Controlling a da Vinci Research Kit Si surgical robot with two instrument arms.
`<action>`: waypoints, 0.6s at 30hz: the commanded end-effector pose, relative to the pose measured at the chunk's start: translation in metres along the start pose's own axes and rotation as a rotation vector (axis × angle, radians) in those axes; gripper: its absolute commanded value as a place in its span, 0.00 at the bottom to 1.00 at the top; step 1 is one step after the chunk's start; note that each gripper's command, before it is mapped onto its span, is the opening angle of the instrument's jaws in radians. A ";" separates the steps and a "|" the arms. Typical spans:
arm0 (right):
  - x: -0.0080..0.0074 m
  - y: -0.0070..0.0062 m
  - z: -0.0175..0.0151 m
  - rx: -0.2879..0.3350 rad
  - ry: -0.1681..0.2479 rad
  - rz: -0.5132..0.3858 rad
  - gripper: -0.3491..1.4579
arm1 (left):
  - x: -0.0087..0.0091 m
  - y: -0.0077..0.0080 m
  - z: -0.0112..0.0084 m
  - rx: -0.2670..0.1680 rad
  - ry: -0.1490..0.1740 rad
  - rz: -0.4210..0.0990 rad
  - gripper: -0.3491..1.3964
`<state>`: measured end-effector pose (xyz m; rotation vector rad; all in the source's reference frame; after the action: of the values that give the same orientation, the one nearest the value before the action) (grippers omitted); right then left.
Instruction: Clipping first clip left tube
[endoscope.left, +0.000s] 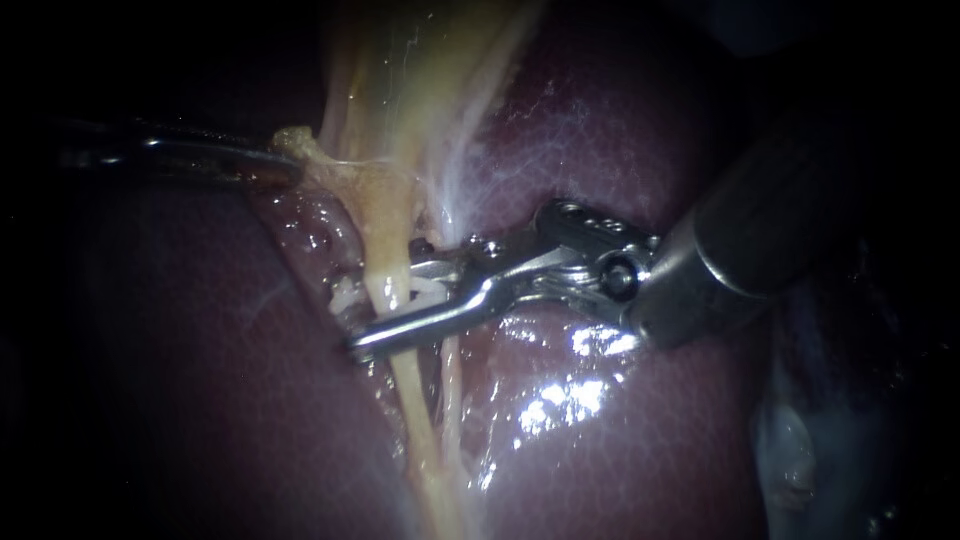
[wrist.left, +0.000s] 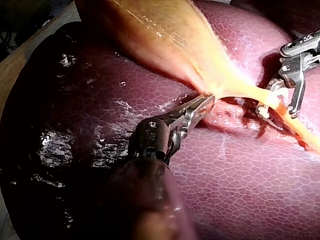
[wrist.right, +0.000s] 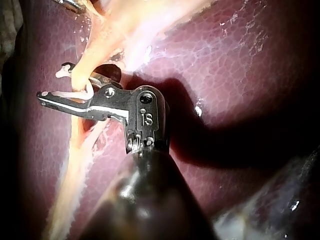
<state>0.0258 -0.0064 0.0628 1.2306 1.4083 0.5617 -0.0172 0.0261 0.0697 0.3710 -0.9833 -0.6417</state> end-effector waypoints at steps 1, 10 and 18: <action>0.0000 0.0000 0.0000 0.001 -0.001 0.000 0.44 | 0.0000 0.0000 0.0000 0.000 0.000 0.000 0.00; -0.0016 -0.0007 -0.0001 0.001 -0.008 0.023 0.43 | 0.0001 0.0000 -0.0001 0.001 0.000 0.000 0.00; -0.0044 -0.0020 0.0000 0.006 -0.025 0.077 0.43 | 0.0001 0.0000 -0.0002 0.001 0.000 0.000 0.00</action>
<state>0.0243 -0.0114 0.0629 1.3028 1.3414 0.5974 -0.0170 0.0261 0.0696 0.3715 -0.9833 -0.6412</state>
